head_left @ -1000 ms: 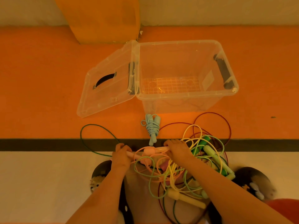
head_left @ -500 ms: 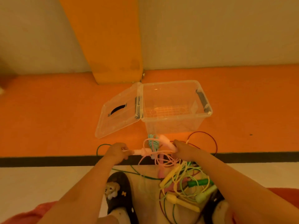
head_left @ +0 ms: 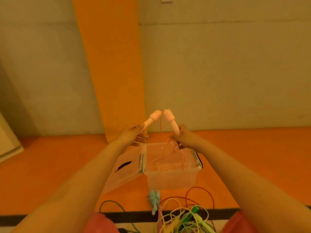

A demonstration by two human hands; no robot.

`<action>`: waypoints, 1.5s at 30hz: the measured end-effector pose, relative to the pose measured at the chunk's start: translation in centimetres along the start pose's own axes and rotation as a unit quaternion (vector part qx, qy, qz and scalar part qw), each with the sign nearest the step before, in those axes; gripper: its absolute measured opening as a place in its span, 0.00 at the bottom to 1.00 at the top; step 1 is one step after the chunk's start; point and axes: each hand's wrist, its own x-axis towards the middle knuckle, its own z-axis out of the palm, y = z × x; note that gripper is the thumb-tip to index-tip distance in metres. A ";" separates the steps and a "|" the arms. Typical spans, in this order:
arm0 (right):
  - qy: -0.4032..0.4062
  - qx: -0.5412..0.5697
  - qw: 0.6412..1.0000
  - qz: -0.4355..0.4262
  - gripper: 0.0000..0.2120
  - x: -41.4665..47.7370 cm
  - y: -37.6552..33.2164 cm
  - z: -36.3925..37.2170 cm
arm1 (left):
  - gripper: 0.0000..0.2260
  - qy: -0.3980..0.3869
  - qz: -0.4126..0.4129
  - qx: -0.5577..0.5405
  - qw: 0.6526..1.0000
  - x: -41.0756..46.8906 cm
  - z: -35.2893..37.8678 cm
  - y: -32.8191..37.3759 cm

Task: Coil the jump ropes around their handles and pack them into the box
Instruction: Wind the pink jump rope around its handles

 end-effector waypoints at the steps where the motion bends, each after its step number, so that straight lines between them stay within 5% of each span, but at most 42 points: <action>1: 0.009 0.013 1.000 -0.009 0.16 -0.6 -1.1 -0.7 | 0.12 0.000 0.017 -0.018 1.000 -0.5 0.3 1.4; 4: 0.020 0.015 0.999 -0.035 0.11 -1.9 -2.7 -2.1 | 0.11 -0.004 0.027 -0.076 0.997 -2.0 1.5 4.0; 8: 0.133 0.065 0.987 -0.061 0.11 -2.9 -3.5 -4.3 | 0.14 0.056 0.000 -0.248 0.967 -2.9 2.1 5.1; 16: 0.155 0.164 0.972 -0.070 0.12 -2.9 -3.5 -6.4 | 0.13 -0.002 0.026 -0.259 0.965 -2.9 3.7 6.0; 24: 0.121 0.164 0.970 -0.133 0.07 -2.1 -2.7 -4.0 | 0.05 -0.086 0.037 -0.415 0.905 -2.0 4.9 4.7; 29: 0.035 0.226 0.963 -0.140 0.21 -0.7 -1.3 -1.0 | 0.11 -0.140 0.106 -0.274 0.945 -1.6 6.3 2.9; 39: -0.002 0.238 0.967 -0.086 0.10 1.8 4.1 3.1 | 0.13 -0.204 0.027 -0.289 0.935 -0.1 9.2 -3.0; 45: 0.049 0.203 0.978 -0.025 0.18 2.4 3.6 1.5 | 0.16 -0.229 0.036 -0.247 0.941 0.7 8.8 -2.9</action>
